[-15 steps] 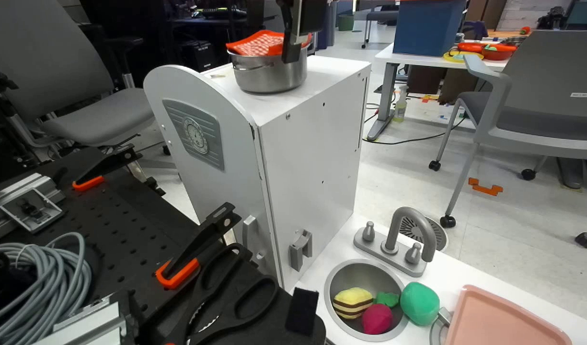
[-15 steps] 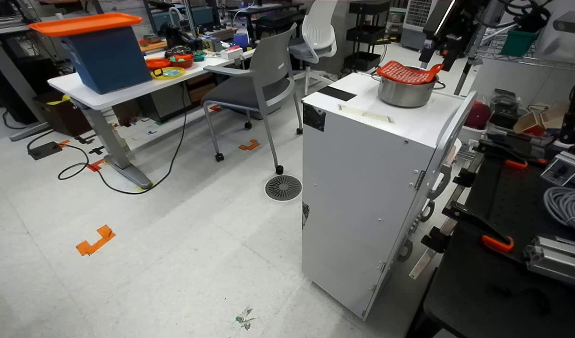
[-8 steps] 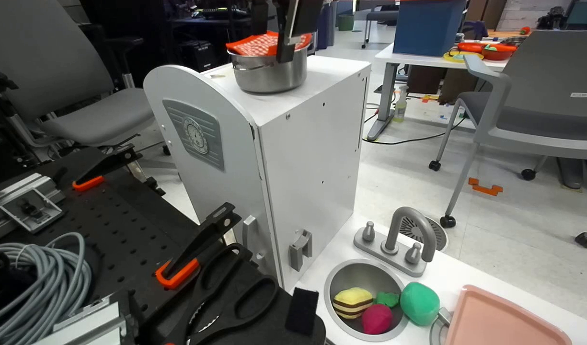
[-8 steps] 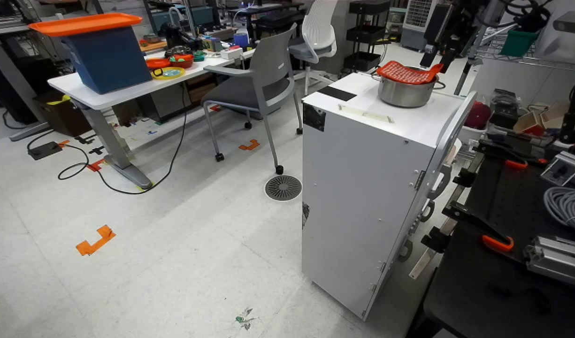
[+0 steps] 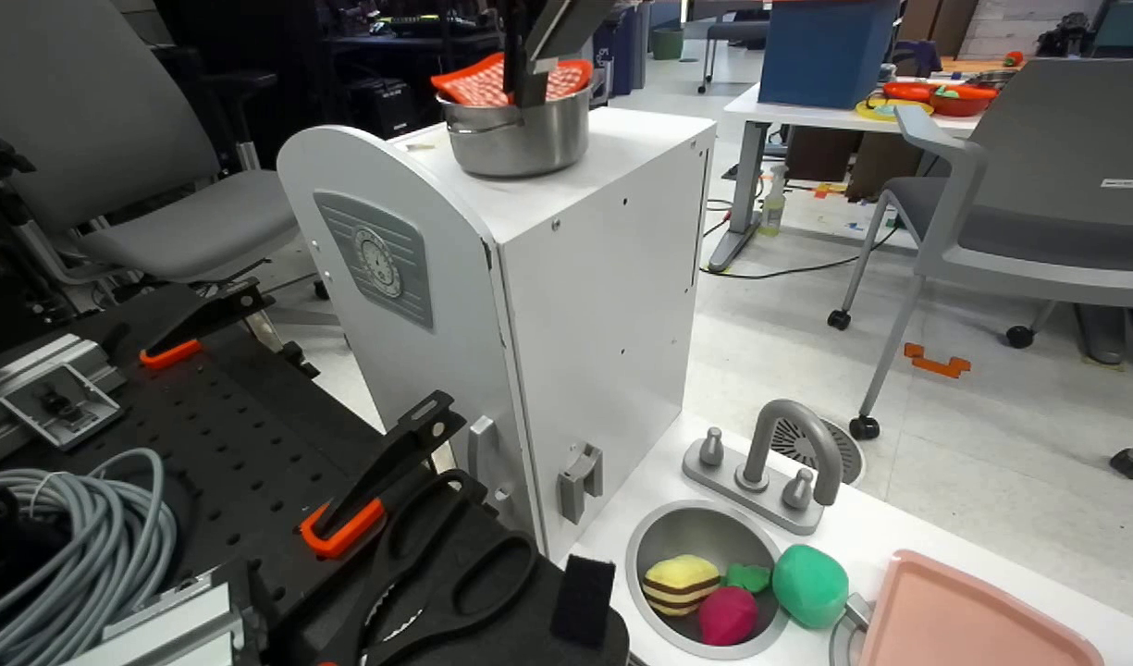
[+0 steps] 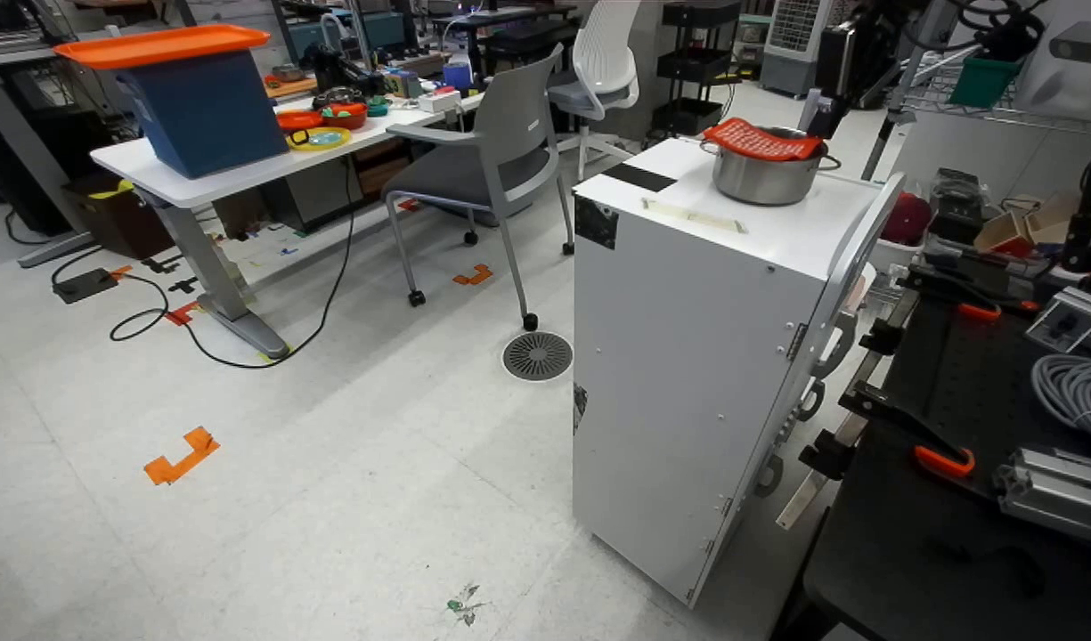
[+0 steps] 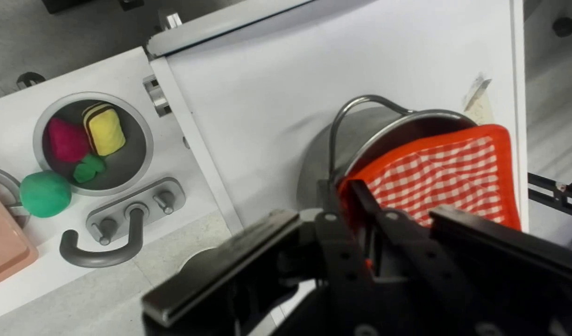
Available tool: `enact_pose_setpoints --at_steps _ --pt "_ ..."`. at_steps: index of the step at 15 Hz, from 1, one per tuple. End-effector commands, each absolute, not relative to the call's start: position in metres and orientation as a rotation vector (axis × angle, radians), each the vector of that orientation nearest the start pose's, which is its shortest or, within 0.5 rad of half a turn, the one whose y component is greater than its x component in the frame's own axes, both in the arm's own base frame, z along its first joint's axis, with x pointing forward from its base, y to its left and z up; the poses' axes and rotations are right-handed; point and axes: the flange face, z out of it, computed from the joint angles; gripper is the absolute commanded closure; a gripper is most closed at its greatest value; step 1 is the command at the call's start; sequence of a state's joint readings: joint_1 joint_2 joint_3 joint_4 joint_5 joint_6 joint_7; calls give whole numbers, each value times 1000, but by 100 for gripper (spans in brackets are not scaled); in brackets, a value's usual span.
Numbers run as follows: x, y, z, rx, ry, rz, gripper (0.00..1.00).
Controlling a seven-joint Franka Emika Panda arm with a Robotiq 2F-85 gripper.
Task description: Take the cloth off of the pot
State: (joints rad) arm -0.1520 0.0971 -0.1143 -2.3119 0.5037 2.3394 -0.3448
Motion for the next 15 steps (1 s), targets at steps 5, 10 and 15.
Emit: enact_pose_setpoints --at_steps 5,10,15 --pt "488 -128 318 -2757 350 -119 100" --pt "473 -122 343 -2761 278 -190 100" --pt "456 -128 366 -2781 290 -249 100"
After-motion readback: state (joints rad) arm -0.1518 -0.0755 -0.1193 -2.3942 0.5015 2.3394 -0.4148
